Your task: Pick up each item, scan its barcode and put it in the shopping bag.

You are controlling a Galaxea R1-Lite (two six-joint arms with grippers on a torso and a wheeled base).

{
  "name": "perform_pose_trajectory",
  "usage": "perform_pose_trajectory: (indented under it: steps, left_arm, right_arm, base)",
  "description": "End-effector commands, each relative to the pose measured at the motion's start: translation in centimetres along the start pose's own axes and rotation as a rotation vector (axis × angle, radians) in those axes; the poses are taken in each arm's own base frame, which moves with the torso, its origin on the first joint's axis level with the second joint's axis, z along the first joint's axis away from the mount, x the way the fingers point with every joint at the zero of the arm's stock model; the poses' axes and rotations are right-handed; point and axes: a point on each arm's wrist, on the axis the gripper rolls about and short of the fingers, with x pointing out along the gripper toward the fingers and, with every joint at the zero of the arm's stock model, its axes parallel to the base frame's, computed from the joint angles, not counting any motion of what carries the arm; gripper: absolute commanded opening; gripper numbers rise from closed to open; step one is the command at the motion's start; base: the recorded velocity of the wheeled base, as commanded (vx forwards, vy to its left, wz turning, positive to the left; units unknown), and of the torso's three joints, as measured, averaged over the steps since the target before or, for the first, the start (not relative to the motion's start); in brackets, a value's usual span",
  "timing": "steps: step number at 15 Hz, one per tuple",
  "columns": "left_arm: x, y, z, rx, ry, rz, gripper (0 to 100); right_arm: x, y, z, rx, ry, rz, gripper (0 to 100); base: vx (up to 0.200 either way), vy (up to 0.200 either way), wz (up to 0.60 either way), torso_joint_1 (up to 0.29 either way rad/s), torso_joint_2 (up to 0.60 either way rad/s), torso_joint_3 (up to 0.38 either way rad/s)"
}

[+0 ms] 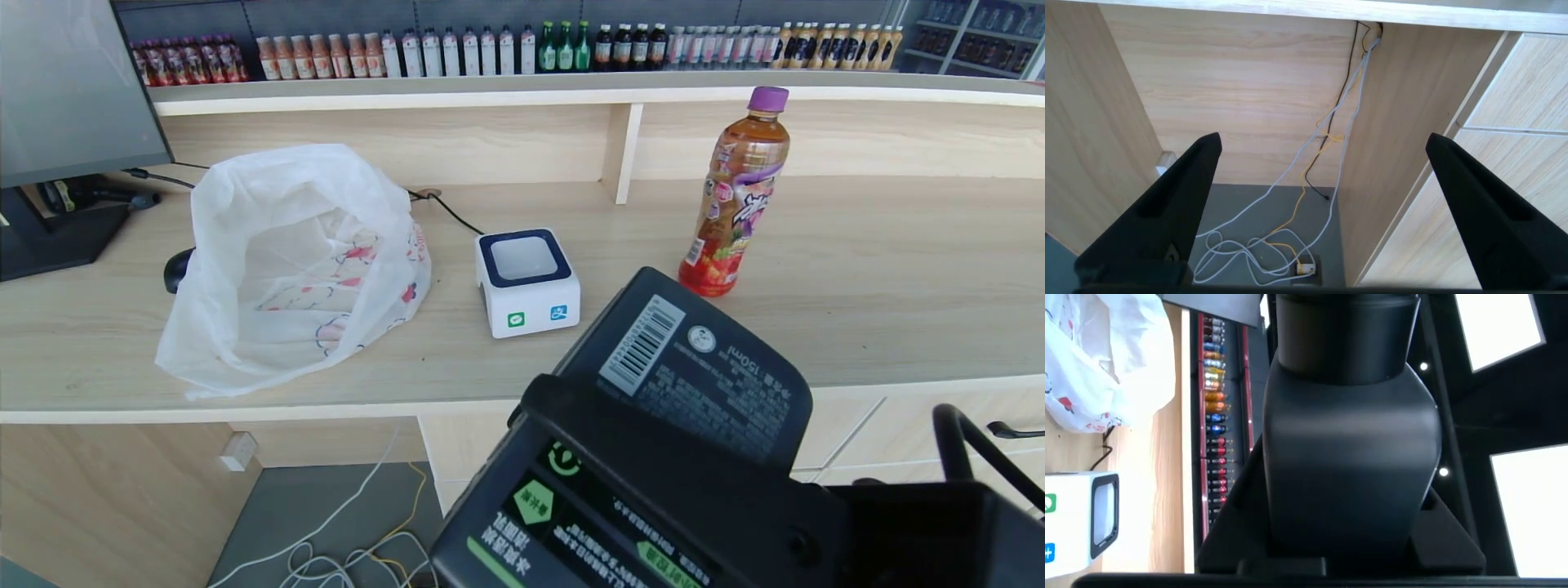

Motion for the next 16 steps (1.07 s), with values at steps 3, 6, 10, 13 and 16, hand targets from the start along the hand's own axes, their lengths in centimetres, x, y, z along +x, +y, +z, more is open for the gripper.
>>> perform_pose_trajectory:
  steps: [3,6,10,13,16]
  left_arm:
    - [0.0,0.0,0.0,0.001,-0.001,0.0,100]
    - [0.0,0.0,0.0,-0.001,-0.001,0.0,100]
    - [0.0,0.0,0.0,0.001,-0.001,0.0,100]
    - [0.0,0.0,0.0,-0.001,-0.001,0.0,100]
    - [0.0,0.0,0.0,0.001,-0.001,0.0,100]
  right_arm:
    - [-0.04,-0.07,0.18,0.001,-0.006,-0.002,0]
    - [-0.04,-0.08,0.31,0.003,-0.011,-0.003,0]
    - [-0.02,-0.13,0.42,0.005,-0.014,-0.004,0]
    - [-0.07,-0.2,0.59,-0.007,-0.021,-0.006,0]
    - [-0.08,-0.23,0.74,-0.007,-0.027,-0.008,0]
  base:
    - [0.0,0.0,0.0,0.0,0.0,0.0]
    - [0.0,0.0,0.0,0.0,0.0,0.0]
    - [0.0,0.0,0.0,0.0,0.0,0.0]
    - [0.0,0.0,0.0,0.0,0.0,0.0]
    - [0.0,0.0,0.0,0.0,0.0,0.0]
